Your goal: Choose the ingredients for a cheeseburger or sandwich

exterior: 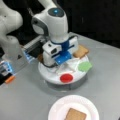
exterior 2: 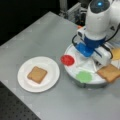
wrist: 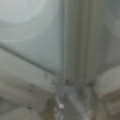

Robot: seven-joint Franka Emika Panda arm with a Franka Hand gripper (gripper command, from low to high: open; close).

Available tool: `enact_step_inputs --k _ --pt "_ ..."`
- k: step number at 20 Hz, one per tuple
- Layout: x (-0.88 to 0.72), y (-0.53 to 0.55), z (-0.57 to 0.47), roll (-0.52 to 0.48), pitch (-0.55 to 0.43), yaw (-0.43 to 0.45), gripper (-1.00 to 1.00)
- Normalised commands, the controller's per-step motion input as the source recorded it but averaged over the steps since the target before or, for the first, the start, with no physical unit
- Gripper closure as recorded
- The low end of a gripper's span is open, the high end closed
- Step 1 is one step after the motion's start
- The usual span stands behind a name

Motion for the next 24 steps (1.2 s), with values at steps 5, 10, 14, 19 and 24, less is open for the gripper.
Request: enact_step_inputs --k 5,10,14,19,24 --pt "-0.18 -0.05 -0.10 -0.036 0.044 0.339 -1.00" --pt "-0.17 -0.08 -0.09 0.013 0.009 0.317 -1.00" --pt "-0.15 -0.11 -0.09 0.040 -0.017 0.271 -1.00" --pt "-0.12 -0.12 -0.10 0.069 -0.026 0.239 -1.00" --pt "-0.11 -0.09 -0.08 0.116 -0.006 0.280 -1.00"
